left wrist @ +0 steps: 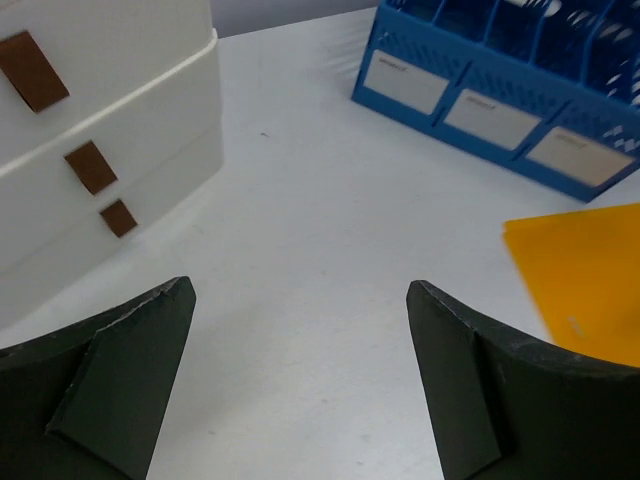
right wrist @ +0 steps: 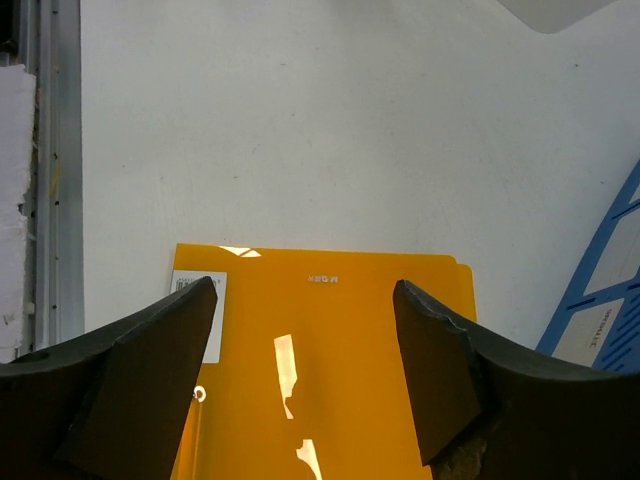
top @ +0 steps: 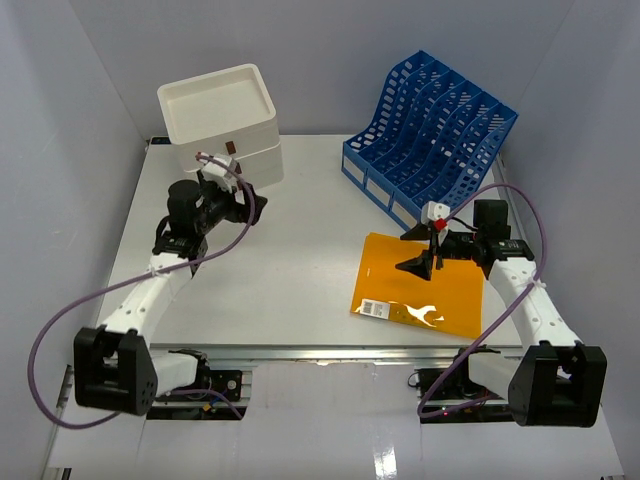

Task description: Organize the desk

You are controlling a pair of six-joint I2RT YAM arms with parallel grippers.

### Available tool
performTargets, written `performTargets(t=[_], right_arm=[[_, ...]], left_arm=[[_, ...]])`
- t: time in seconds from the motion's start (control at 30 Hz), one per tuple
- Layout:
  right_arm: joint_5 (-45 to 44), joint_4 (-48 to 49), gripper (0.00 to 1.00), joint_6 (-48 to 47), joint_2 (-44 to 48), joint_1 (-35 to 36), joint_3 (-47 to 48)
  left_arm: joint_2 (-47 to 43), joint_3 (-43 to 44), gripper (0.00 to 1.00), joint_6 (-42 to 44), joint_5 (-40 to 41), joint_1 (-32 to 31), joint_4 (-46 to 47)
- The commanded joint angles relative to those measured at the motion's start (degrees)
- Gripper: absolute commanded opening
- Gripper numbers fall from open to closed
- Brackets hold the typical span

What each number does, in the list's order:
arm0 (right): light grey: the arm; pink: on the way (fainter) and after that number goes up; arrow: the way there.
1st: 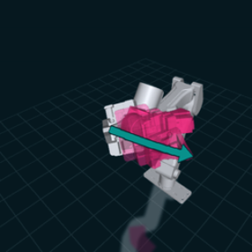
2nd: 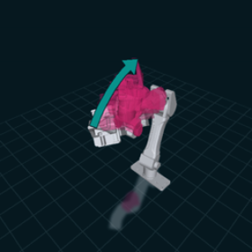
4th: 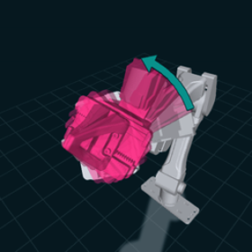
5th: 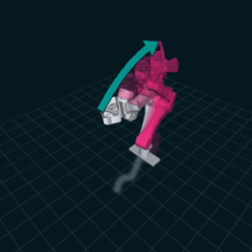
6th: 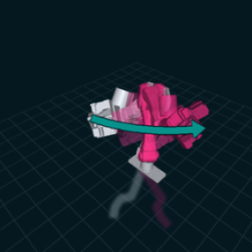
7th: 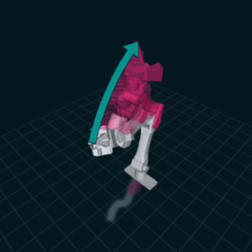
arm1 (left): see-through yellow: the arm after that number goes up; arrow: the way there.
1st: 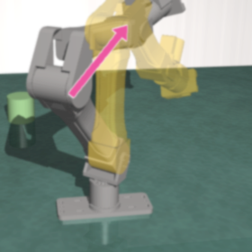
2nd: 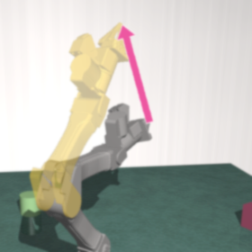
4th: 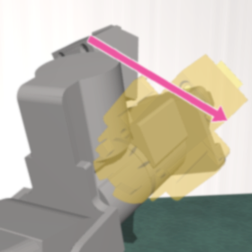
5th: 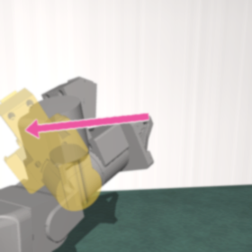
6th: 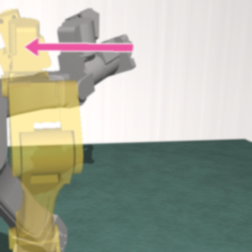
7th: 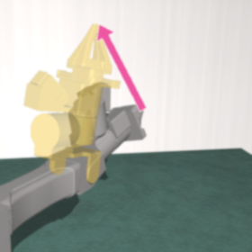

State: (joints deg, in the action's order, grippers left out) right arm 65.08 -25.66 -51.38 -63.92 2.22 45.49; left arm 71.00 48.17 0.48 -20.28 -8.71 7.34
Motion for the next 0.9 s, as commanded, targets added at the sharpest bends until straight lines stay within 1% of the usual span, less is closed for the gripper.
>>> performTargets(t=[0.0,0.03,0.1,0.13,0.17,0.2,0.23,0.3,0.33,0.4,0.53,0.6,0.67,0.7,0.77,0.87], right_arm=[[-2.92,-12.62,0.87,-11.66,1.15,0.53,5.41],[-4.79,-20.70,0.92,-16.50,1.05,1.21,6.33],[-9.10,-28.58,0.96,-26.20,0.90,4.10,7.92],[-12.23,-31.19,0.94,-29.83,1.07,6.05,8.29],[-15.75,-32.37,0.90,-31.78,1.40,8.54,8.19],[-19.28,-32.06,0.90,-31.48,1.89,11.68,7.39],[-22.76,-31.28,0.90,-29.45,2.53,14.93,6.50],[-31.83,-27.74,0.90,-23.28,3.57,24.88,2.73],[-35.15,-25.17,0.90,-20.79,3.71,28.71,1.28],[-44.10,-19.73,0.90,-10.94,3.25,38.44,-2.16],[-57.51,-6.71,0.90,2.98,2.50,48.52,-7.64],[-61.76,-1.80,0.90,7.76,2.20,50.14,-9.45],[-73.54,6.52,0.90,12.20,1.77,52.06,-12.14],[-77.96,9.28,0.90,13.61,1.70,53.20,-13.92],[-81.34,11.60,0.90,15.28,1.76,54.59,-16.20],[-83.97,13.38,0.90,18.05,1.65,55.99,-18.60]], left_arm=[[-9.25,-5.24,0.98,-18.44,-2.28,0.10,-5.27],[-11.04,-6.57,0.98,-21.58,-2.10,0.10,-6.32],[-15.54,-10.61,0.98,-29.05,-2.44,0.16,-8.20],[-17.42,-12.09,0.98,-31.22,-3.12,0.18,-8.63],[-19.33,-13.44,0.98,-32.99,-3.96,0.18,-8.43],[-20.96,-16.08,0.98,-36.40,-4.56,0.18,-8.05],[-22.44,-18.15,0.98,-38.83,-5.26,0.18,-7.29],[-24.81,-20.54,0.98,-42.09,-6.93,0.18,-5.01],[-26.26,-21.67,0.98,-44.07,-7.48,0.18,-4.57],[-28.46,-22.94,0.98,-46.54,-9.00,0.18,-5.23],[-32.72,-23.14,0.98,-48.81,-9.34,0.11,-9.46],[-34.95,-22.84,0.98,-49.54,-9.17,0.10,-11.72],[-37.18,-22.42,0.98,-49.87,-9.09,0.10,-13.97],[-37.64,-22.42,0.98,-49.88,-8.84,0.10,-14.49],[-38.96,-22.80,0.98,-50.89,-8.69,0.10,-15.81],[-40.17,-23.77,0.98,-52.64,-8.83,0.10,-16.39]])
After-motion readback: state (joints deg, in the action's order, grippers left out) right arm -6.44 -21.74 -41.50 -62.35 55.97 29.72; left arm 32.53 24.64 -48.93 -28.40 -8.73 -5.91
